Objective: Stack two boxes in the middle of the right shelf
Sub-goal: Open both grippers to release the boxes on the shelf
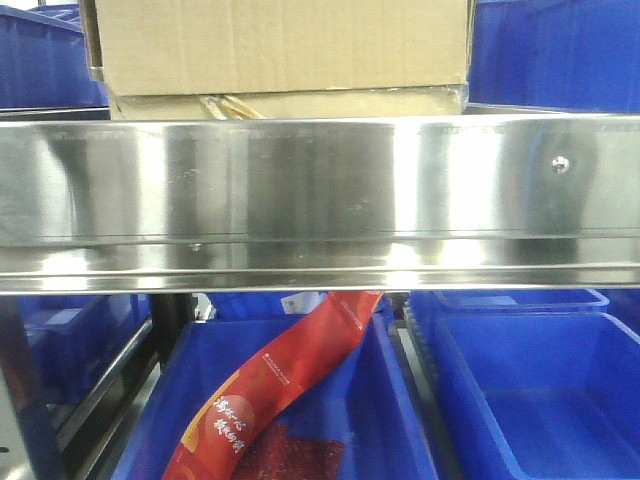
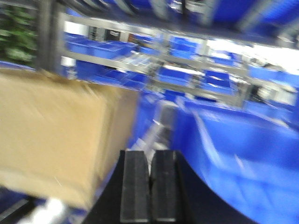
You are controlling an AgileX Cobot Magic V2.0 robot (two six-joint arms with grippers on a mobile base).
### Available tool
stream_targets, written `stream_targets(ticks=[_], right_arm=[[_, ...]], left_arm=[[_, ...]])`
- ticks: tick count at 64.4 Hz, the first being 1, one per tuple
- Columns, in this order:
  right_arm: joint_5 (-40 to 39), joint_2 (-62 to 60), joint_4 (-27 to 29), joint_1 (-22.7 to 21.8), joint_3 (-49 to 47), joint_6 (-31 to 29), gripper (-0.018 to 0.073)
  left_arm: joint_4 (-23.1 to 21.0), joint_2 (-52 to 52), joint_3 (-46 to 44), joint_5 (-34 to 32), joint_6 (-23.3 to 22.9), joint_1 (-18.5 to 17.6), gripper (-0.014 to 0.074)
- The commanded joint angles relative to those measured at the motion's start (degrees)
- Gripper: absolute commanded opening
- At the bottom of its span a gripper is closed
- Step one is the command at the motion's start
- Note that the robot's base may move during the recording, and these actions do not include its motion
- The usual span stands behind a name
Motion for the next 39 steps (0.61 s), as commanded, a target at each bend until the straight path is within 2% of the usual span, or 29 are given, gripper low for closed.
stream_targets(ticks=[1,6,12,23,39], right_arm=[[-1.2,-4.5,1.7,-3.2,5.0,-0.9,-0.016],[-1.2,-8.3,2.0,-6.0,10.4,-0.9,-0.016],[-1.2,-12.7,2.6,-7.3,16.2,-0.9,-0.016],[-4.6,-18.8,2.6,-7.2,24.4,-0.7,-0.016],[-2.0,-23.1,2.6,-3.3,24.4,-0.6,-0.016]], left_arm=[[-0.3,-0.3,0.0,-1.2,0.1,0.1,-0.0111],[-0.3,-0.3,0.0,-1.2,0.1,0.1,-0.0111],[-0.3,-0.3,0.0,-1.2,0.1,0.1,-0.0111],[-0.3,-0.3,0.0,-1.2,0.1,0.1,-0.0111],[-0.3,-0.3,0.0,-1.2,0.1,0.1,-0.0111]])
